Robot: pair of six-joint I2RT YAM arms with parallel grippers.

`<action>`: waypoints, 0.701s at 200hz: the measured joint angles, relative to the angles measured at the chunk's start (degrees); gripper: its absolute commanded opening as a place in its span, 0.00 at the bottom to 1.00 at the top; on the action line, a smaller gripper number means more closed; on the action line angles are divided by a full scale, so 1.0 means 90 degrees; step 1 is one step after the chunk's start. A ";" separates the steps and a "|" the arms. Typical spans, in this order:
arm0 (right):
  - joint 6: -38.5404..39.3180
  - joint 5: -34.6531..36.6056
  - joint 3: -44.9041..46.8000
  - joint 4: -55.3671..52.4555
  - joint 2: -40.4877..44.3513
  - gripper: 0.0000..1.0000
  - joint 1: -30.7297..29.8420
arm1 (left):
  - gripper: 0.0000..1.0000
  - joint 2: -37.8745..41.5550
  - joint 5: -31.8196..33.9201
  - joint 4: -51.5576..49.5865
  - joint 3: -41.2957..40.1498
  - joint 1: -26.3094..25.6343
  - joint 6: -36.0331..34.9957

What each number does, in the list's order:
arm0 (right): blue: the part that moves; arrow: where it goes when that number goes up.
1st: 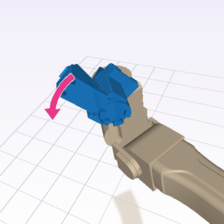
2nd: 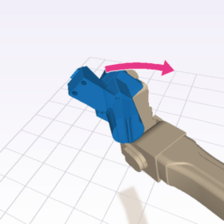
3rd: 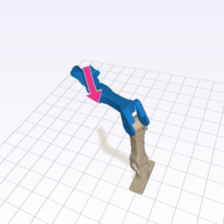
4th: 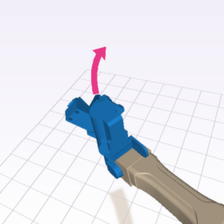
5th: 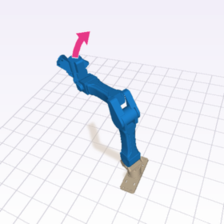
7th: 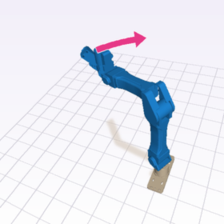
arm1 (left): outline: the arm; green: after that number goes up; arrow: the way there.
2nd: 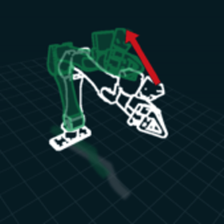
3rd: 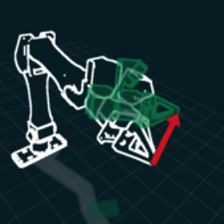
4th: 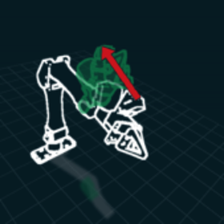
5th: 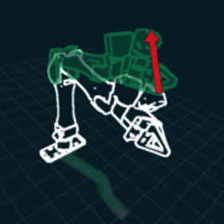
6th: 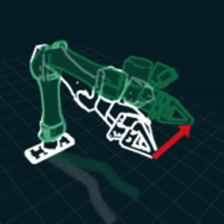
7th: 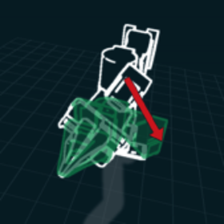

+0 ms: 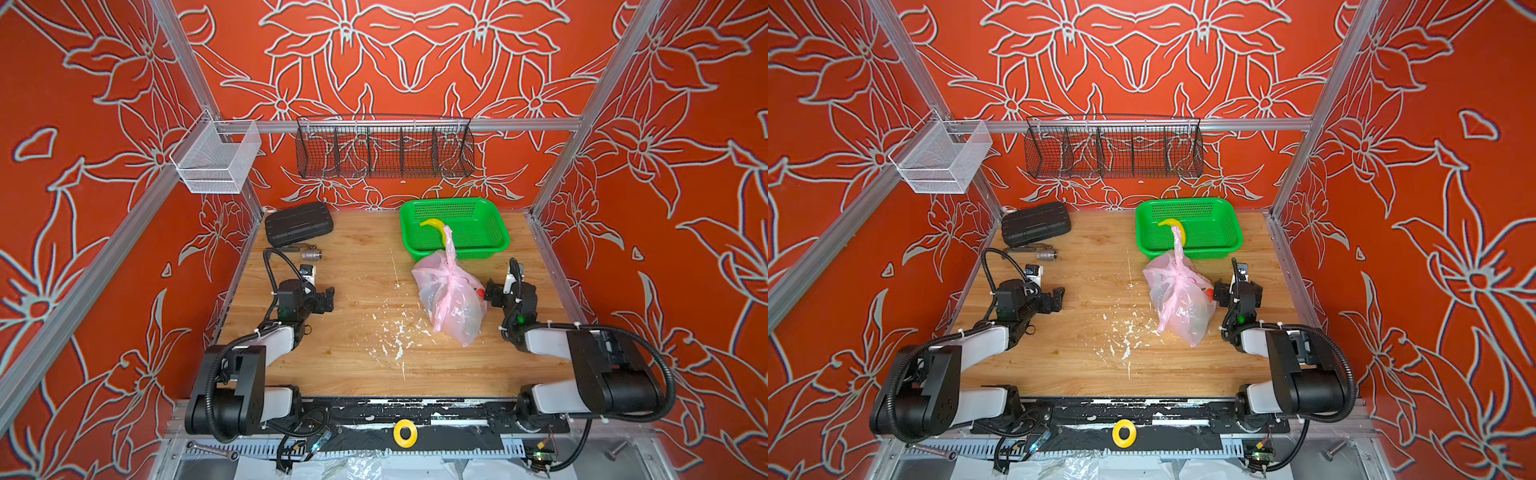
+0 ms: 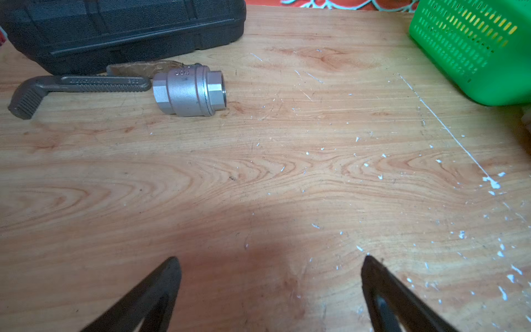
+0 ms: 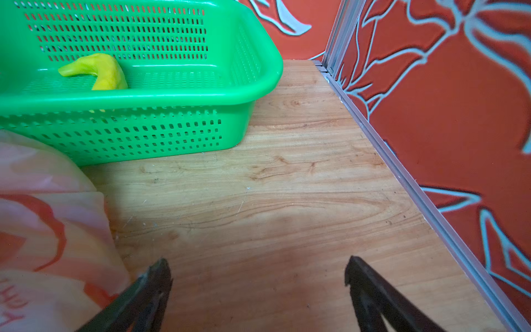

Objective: Untie the knot of the plastic bag and take out the fruit
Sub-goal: Untie the plastic bag at the center of the table.

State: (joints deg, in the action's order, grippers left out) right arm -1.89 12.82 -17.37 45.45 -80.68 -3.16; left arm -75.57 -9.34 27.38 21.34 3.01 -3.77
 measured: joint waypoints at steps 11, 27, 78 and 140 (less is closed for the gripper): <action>0.0000 0.0000 0.0000 0.0000 -0.0002 0.97 0.0000 | 0.97 -0.0002 0.0000 0.0010 0.0000 0.0000 0.0000; 0.0000 0.0000 0.0000 0.0005 -0.0002 0.97 0.0000 | 0.97 -0.0002 0.0000 0.0017 0.0000 0.0000 0.0000; 0.0000 0.0000 0.0000 0.0010 -0.0002 0.97 0.0000 | 0.97 -0.0005 -0.0002 0.0017 0.0000 0.0000 0.0000; 0.0000 0.0000 0.0000 0.0029 0.0000 0.97 0.0000 | 0.97 -0.0019 0.0058 0.0012 0.0012 0.0000 0.0049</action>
State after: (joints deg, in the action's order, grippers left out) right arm -1.89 12.82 -17.37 45.71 -80.68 -3.16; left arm -75.75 -8.82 27.49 21.45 3.01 -3.33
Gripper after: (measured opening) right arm 0.972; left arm 0.969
